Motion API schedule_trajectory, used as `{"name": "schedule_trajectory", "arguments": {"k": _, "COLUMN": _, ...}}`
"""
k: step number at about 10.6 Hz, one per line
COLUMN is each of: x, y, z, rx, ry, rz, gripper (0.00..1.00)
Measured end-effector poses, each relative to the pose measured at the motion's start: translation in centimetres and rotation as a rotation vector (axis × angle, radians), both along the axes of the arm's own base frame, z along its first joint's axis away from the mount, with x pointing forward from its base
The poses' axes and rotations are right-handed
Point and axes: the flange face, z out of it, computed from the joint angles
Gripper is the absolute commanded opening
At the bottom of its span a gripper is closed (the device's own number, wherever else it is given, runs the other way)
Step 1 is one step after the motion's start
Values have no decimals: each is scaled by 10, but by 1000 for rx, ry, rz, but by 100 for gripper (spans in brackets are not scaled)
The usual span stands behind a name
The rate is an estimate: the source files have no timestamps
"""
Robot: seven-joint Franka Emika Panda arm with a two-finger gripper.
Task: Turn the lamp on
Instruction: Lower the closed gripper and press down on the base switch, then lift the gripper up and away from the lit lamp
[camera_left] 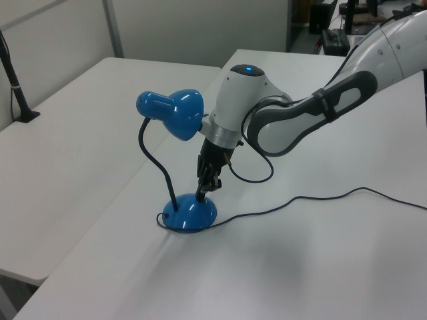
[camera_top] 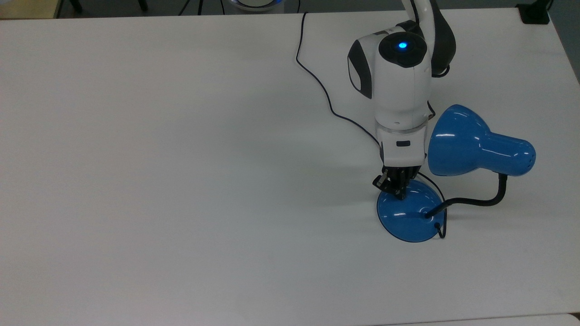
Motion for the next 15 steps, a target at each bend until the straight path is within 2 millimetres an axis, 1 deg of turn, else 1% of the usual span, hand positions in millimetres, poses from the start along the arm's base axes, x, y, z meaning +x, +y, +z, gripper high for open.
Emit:
{"name": "schedule_trajectory", "arguments": {"k": 4, "x": -4, "y": 11, "z": 0, "rx": -80, "ry": -36, "rz": 67, "gripper": 0}}
{"name": "schedule_trajectory", "arguments": {"k": 8, "x": -6, "y": 13, "z": 1, "rx": -92, "ry": -41, "rz": 78, "gripper": 0}}
{"name": "schedule_trajectory", "arguments": {"k": 9, "x": -7, "y": 12, "z": 5, "rx": -87, "ry": -40, "rz": 69, "gripper": 0}}
{"name": "schedule_trajectory", "arguments": {"k": 10, "x": -10, "y": 6, "z": 17, "rx": -73, "ry": -38, "rz": 40, "gripper": 0}}
{"name": "schedule_trajectory", "arguments": {"k": 11, "x": -15, "y": -7, "z": 33, "rx": -56, "ry": -29, "rz": -6, "gripper": 0}}
{"name": "schedule_trajectory", "arguments": {"k": 13, "x": -34, "y": -47, "z": 69, "rx": -59, "ry": 73, "rz": -79, "gripper": 0}}
{"name": "schedule_trajectory", "arguments": {"k": 14, "x": -48, "y": -81, "z": 102, "rx": -59, "ry": 173, "rz": -142, "gripper": 0}}
{"name": "schedule_trajectory", "arguments": {"k": 15, "x": -59, "y": -109, "z": 126, "rx": -55, "ry": 254, "rz": -228, "gripper": 21}}
